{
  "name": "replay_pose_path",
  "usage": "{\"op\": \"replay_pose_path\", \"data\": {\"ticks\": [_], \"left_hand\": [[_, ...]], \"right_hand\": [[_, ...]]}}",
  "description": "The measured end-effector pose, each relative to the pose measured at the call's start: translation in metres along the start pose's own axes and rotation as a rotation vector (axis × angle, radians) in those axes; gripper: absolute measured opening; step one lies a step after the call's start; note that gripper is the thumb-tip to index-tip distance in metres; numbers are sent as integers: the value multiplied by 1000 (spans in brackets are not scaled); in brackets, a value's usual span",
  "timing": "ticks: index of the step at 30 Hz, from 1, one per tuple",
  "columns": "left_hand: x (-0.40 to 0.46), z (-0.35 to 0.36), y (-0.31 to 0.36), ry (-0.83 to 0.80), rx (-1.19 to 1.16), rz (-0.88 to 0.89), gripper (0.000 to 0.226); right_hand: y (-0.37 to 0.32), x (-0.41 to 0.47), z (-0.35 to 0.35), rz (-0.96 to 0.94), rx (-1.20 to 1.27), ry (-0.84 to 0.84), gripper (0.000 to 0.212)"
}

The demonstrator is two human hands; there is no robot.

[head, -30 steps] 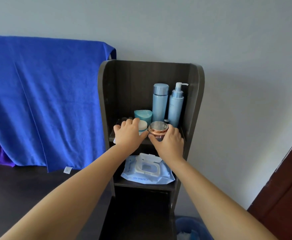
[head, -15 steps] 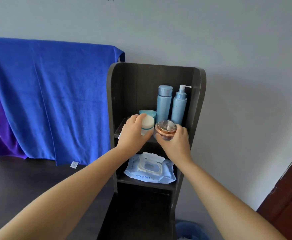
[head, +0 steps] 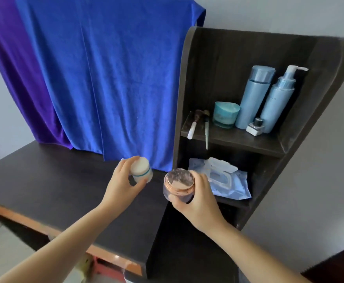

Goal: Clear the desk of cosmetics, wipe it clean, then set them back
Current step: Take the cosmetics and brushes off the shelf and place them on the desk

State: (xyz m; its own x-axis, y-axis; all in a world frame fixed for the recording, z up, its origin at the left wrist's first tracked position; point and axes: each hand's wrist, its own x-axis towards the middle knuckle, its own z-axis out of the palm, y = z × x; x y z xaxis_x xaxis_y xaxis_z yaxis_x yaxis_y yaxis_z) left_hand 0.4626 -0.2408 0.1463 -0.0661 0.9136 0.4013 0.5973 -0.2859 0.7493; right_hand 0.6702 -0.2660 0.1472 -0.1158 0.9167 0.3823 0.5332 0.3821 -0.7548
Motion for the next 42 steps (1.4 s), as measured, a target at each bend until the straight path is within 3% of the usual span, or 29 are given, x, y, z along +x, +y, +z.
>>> {"op": "replay_pose_path", "data": {"ticks": [3, 7, 12, 16, 25, 30, 34, 42], "left_hand": [[6, 1, -58, -68, 38, -95, 65], [24, 12, -131, -186, 108, -181, 55], [63, 33, -190, -341, 149, -190, 53], [93, 49, -218, -403, 172, -171, 53], [102, 59, -244, -471, 139, -80, 56], [106, 49, -233, -531, 94, -78, 69], [112, 28, -191, -433, 5, 28, 60], [105, -1, -5, -291, -389, 646, 20]], "right_hand": [[20, 4, 56, 123, 20, -36, 71], [46, 22, 130, 350, 49, -9, 68], [84, 66, 209, 659, 28, 177, 60], [101, 95, 234, 743, -117, 307, 62], [114, 94, 246, 686, -355, 271, 77], [92, 99, 236, 708, -197, 218, 96], [45, 98, 204, 516, -171, 191, 74], [-79, 60, 60, 56, -148, 349, 25]]}}
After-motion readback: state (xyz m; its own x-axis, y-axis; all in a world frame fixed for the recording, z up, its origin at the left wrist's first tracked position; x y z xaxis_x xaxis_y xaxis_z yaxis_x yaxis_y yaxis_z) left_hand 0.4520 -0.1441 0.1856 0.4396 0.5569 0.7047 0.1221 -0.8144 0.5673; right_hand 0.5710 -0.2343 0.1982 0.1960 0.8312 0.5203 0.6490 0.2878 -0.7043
